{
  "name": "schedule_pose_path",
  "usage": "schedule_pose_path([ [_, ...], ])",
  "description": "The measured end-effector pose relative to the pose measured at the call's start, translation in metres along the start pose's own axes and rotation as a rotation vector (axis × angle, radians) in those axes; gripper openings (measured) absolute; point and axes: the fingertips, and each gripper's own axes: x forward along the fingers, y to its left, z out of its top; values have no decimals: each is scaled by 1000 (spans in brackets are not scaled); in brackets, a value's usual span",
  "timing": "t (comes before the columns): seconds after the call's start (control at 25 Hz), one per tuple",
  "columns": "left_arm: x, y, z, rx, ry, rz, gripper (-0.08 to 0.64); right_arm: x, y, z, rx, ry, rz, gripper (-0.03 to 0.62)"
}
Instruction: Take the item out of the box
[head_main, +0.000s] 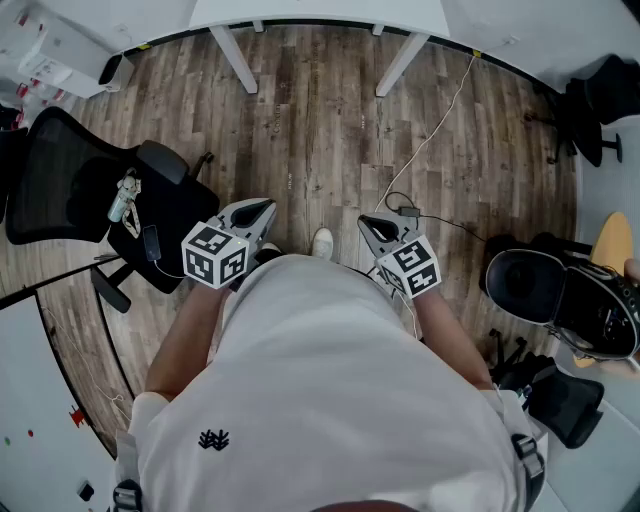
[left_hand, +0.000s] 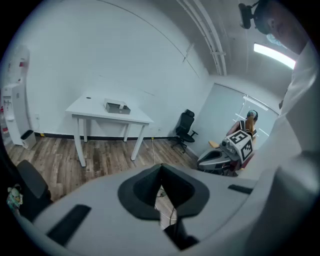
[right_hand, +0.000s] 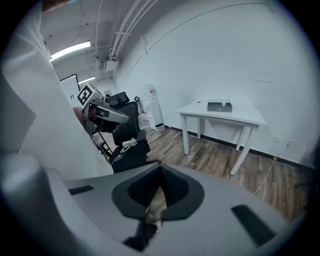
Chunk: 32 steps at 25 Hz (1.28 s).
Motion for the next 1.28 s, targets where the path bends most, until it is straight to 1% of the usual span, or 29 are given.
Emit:
schedule_pose_path([
  [0.2,30,-4,20,19,-21,26,8,-6,-37,-5,1,-21,-22,6],
  [0.32,41,-6,28,46,-6,10,7,-5,-48,-4,22,-38,-37,6],
  [0.44,50,-2,36,59,10,-5,8,0,-58,-3,66,-46,-46,6],
  [0.52,58,5,42,60,10,-17,8,6,-64,1,94,-58,-50,6],
  [0.64,73,22,57,63,3,-47,8,20,-79,13,96,-55,-72,9],
  [0.76,89,44,72,51,0,-77,8,34,-97,32,107,-51,-98,11],
  [0.84,99,60,86,41,-3,-98,8,43,-111,52,121,-60,-119,12],
  [0.96,110,84,115,64,-26,-127,8,59,-133,84,110,-62,-153,25],
  [1.0,112,92,125,75,-36,-130,8,67,-140,93,105,-58,-162,49],
  [1.04,112,101,134,83,-47,-130,8,75,-147,102,99,-53,-169,72],
  [1.12,111,124,146,84,-62,-118,8,94,-161,119,90,-41,-178,72],
  [1.28,101,175,163,58,-73,-78,8,132,-189,160,60,-39,-188,72],
])
